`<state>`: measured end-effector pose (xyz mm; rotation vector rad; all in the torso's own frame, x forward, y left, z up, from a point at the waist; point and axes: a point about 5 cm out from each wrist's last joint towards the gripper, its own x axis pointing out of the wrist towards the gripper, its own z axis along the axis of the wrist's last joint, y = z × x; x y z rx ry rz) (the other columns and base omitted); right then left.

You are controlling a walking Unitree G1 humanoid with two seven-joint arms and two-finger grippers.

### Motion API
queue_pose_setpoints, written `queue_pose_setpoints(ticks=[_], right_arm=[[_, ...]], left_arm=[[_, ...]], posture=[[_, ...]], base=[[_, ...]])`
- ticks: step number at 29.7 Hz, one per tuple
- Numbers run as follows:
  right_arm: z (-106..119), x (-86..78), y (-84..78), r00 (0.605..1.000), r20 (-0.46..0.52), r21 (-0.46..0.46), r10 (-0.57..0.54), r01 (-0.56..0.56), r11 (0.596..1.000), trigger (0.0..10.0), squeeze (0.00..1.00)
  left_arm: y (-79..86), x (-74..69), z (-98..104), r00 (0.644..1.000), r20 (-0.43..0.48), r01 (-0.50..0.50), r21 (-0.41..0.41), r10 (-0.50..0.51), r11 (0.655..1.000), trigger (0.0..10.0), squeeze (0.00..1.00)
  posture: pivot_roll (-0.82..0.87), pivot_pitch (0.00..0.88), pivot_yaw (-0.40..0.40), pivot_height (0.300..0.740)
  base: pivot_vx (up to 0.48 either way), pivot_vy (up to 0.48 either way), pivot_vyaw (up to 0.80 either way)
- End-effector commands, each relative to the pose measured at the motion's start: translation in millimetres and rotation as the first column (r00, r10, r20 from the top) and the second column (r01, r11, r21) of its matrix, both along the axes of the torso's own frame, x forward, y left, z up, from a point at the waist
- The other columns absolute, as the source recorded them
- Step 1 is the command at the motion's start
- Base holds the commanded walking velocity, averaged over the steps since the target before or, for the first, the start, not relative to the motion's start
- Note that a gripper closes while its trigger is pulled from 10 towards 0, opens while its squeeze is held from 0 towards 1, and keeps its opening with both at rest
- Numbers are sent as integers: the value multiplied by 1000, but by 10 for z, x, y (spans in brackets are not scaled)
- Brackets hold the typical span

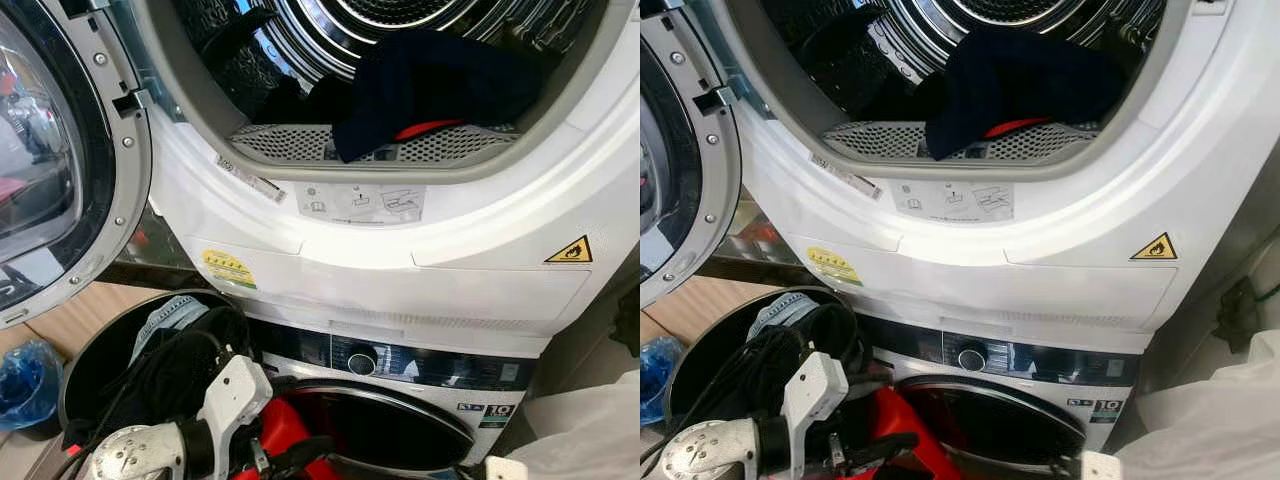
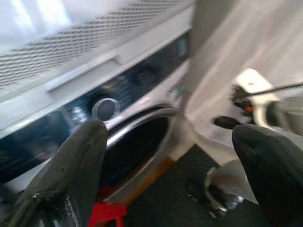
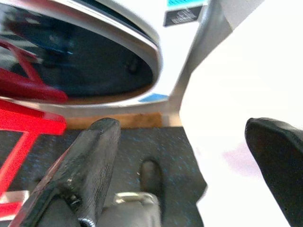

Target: Clothes washing

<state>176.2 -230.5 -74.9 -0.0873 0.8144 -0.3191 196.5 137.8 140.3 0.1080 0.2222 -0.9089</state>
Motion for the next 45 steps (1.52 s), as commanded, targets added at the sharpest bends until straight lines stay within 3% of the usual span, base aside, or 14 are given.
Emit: queue_pose_setpoints(ticks=[1,3,8,9,16,19,23,25,26,32,35,40,41,45], right_arm=[[-72,-88,106,999,-46,22,20,-19,1000,10000,0],[-90,-108,147,998,-52,34,21,-19,999,10000,0],[-105,-107,220,998,-60,46,33,-30,998,10000,0],[-107,-94,261,997,-61,49,46,-43,998,10000,0],[-111,-83,301,996,-66,53,58,-54,997,10000,0],[-115,-90,297,996,-70,57,56,-53,997,10000,0],[-122,-107,289,996,-76,57,54,-50,997,10000,0],[-124,-113,285,995,-78,56,54,-50,997,10000,0],[-128,-123,283,995,-83,57,56,-51,997,10000,0],[-126,-110,298,994,-82,60,66,-61,996,10000,0],[-116,-77,314,994,-79,63,74,-69,996,10000,0],[-97,-25,334,995,-68,65,79,-74,995,10000,0],[-94,-21,330,995,-67,65,76,-71,995,10000,0],[-95,-28,316,995,-68,64,71,-67,996,10000,0]], left_arm=[[122,26,40,995,14,-97,13,96,995,10000,0],[269,60,44,976,31,-219,38,217,975,10000,0],[510,109,17,928,67,-372,112,367,921,10000,0],[678,139,13,885,96,-465,143,455,874,10000,0],[1180,172,-39,734,150,-679,206,663,705,10000,0],[1475,150,-135,624,120,-773,238,772,588,10000,0],[1589,123,-257,582,76,-797,248,810,550,10000,0],[1607,120,-287,572,66,-803,244,817,543,10000,0],[1622,130,-348,556,14,-813,215,831,541,10000,1000],[1724,268,-331,552,-47,-819,160,833,551,10000,1000],[1824,382,-308,611,-54,-774,172,790,610,10000,1000],[1891,466,-386,605,-170,-777,87,778,623,10000,1000],[1866,459,-444,628,-206,-750,100,751,654,10000,1000],[1865,464,-517,657,-220,-708,147,721,690,10000,1000]], posture=[[11,84,155,740],[28,86,152,740],[47,88,154,740],[53,90,154,740],[48,89,159,740],[46,86,158,740],[42,81,155,740],[41,80,153,740],[37,77,148,740],[41,66,134,740],[42,59,128,740],[24,55,125,740],[17,55,120,740],[18,54,113,740]], base=[[0,0,0],[0,0,0],[0,0,0],[0,0,0],[0,0,0],[0,0,0],[0,0,0],[0,0,0],[0,0,0],[0,0,0],[0,0,0],[0,0,0],[0,0,0],[0,0,0]])
